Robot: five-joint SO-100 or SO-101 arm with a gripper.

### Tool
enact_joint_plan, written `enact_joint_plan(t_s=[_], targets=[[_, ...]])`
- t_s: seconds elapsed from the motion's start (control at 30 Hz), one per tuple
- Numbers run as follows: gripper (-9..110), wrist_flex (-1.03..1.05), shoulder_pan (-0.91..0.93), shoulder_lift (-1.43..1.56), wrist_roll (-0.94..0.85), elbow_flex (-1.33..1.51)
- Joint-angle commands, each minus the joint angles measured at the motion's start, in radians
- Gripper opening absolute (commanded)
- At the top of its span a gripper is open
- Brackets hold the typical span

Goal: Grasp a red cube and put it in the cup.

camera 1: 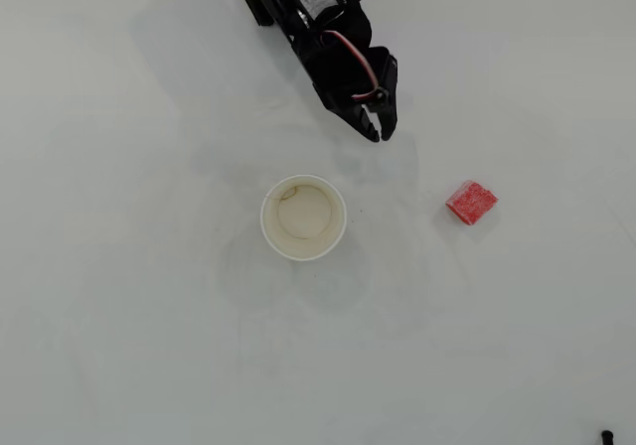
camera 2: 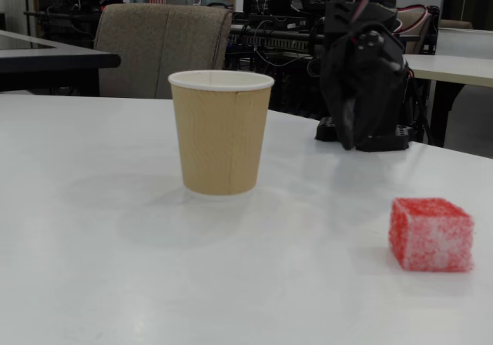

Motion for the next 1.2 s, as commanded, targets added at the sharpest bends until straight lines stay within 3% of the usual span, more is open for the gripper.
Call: enact_joint_plan(t_s=[0.0, 0.17, 0.63, 1.17], targets=[[1, 0.003, -0.060, 0.009, -0.256, 0.071], [1, 0.023, -0.069, 0.000, -0.483, 0.071], [1, -0.087, -0.120, -0.144, -0.477, 0.048], [1, -0.089, -0.117, -0.683, -0.488, -0.390]])
